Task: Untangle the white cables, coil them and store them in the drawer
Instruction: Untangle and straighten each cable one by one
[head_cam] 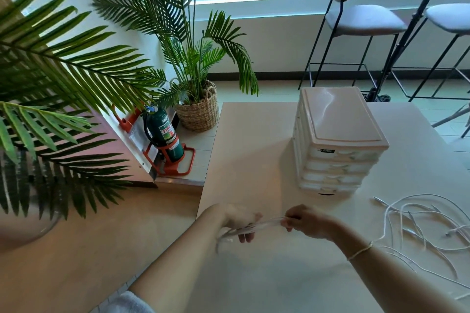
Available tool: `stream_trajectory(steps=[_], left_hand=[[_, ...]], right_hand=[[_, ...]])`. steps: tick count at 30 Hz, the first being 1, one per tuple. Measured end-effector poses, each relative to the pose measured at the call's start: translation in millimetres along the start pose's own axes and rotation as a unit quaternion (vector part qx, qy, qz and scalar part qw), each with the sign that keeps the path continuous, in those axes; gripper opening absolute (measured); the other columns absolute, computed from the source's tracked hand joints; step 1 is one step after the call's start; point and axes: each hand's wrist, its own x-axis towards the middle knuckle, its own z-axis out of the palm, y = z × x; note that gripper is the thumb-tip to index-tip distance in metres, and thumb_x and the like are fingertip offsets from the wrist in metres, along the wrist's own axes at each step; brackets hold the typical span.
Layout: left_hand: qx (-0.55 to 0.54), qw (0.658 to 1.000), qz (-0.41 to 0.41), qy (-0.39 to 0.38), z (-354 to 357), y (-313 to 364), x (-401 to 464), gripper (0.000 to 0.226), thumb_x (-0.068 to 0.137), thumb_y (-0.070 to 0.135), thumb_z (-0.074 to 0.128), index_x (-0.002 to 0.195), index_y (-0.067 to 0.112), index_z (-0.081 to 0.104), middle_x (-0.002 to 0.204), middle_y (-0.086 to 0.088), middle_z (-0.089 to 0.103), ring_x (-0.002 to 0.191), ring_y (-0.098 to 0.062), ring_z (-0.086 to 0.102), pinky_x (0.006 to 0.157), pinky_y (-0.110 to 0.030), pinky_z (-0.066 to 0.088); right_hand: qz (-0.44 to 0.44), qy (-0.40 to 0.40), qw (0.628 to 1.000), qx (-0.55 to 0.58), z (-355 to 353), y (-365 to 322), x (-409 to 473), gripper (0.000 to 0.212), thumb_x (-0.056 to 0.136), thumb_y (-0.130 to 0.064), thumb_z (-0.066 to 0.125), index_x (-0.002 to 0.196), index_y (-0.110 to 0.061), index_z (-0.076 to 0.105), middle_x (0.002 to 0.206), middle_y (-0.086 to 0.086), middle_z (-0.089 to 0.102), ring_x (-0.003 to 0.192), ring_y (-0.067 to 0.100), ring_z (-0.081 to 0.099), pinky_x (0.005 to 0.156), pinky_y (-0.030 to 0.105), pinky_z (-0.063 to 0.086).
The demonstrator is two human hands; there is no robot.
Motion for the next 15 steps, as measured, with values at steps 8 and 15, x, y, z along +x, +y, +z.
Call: stream_trajectory(steps=[8,15], left_hand=[[-0.135,0.987,0.063,0.066,24.5,33.6,5.3,0.038,0.103,0.033,0.028,0.101,0.011,0.06,0.066,0.005,0.041,0.061,-0.01,0.037,0.054,-0.019,0.034],[0.006,0.992,0.071,0.1,24.0,23.9,12.3,0.026,0.1,0.033,0.038,0.086,0.017,0.053,0.065,0.007,0.043,0.069,-0.016,0.043,0.056,-0.016,0.03]], right_hand=[[-0.013,-0.013,0.999,0.036,3.3,-2.8,-0.6,0.031,0.095,-0.027,0.049,0.064,-0.029,0.055,0.06,-0.011,0.044,0.051,0.003,0.037,0.048,0.014,0.029],[0.056,-0.111,0.987,0.101,-5.7,16.9,-4.6,0.029,0.096,-0.02,0.045,0.072,-0.021,0.06,0.06,-0.005,0.049,0.047,0.006,0.041,0.046,0.017,0.03]])
